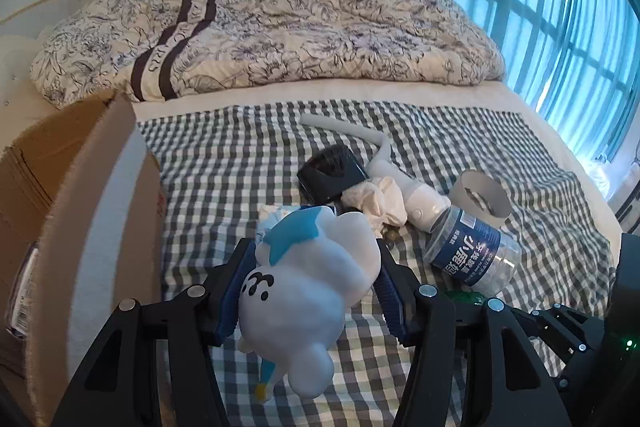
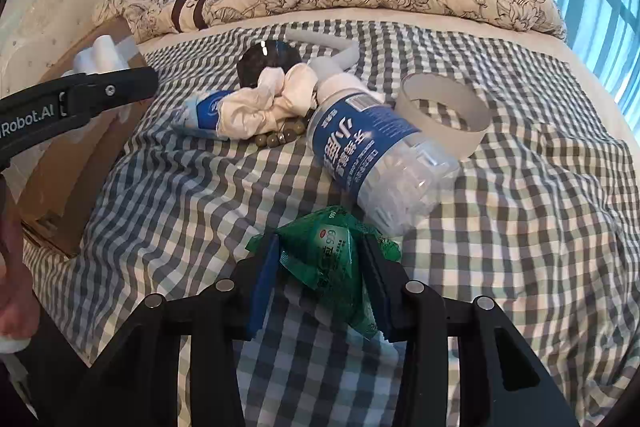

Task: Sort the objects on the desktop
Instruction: 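Grasp the white plush toy with the left tool while the right grasps the green foil packet, then carry the plush toy and green packet over the cardboard box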

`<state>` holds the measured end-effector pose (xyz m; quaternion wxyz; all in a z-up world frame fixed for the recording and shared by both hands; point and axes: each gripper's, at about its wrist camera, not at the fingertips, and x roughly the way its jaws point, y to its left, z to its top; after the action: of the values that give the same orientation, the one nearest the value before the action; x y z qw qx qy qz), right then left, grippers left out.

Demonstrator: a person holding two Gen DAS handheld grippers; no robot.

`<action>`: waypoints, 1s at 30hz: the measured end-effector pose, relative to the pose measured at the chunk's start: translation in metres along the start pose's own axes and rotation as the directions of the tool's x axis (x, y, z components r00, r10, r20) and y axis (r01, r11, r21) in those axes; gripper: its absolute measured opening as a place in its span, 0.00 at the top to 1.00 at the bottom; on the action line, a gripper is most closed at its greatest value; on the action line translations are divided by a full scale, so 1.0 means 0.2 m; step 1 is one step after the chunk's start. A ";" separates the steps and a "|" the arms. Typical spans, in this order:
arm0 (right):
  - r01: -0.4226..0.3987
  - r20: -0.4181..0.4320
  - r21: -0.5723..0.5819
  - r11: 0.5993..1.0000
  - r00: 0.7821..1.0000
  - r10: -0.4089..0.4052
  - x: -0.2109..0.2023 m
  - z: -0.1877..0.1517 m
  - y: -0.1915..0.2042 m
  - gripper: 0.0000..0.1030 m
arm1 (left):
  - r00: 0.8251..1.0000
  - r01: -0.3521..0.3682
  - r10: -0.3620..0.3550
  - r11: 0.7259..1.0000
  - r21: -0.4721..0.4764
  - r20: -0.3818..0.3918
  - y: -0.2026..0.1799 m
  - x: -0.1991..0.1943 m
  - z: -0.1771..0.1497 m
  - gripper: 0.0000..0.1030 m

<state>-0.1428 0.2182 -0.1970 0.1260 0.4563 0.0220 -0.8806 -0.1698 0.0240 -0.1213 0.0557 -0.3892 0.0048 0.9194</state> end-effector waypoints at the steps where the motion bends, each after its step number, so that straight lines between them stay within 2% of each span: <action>1: 0.002 0.001 0.002 1.000 1.000 -0.002 -0.01 0.00 0.00 0.60 | 1.000 0.000 0.000 1.000 -0.002 0.003 0.00 -0.01 0.00 0.43; 7: 0.021 0.034 0.002 1.000 0.999 -0.021 -0.08 0.01 0.00 0.61 | 1.000 0.003 -0.003 1.000 -0.006 0.018 0.01 -0.07 0.02 0.43; 13: 0.069 0.134 -0.041 0.997 0.989 -0.063 -0.24 0.05 0.06 0.61 | 0.999 0.003 -0.003 1.000 -0.009 0.037 0.01 -0.14 0.05 0.43; 18: 0.100 0.211 -0.055 0.993 0.974 -0.087 -0.36 0.12 0.11 0.61 | 0.998 0.000 0.001 1.000 -0.010 0.061 0.02 -0.21 0.06 0.43; 30: 0.069 0.375 -0.062 0.996 0.926 -0.040 -0.70 0.29 0.27 0.61 | 0.985 -0.025 0.030 0.999 -0.034 0.167 0.12 -0.51 0.16 0.43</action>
<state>-0.0988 0.1854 -0.0453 0.1202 0.2746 0.0430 -0.9530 -0.1251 -0.0092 -0.0265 0.0369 -0.3112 -0.0092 0.9496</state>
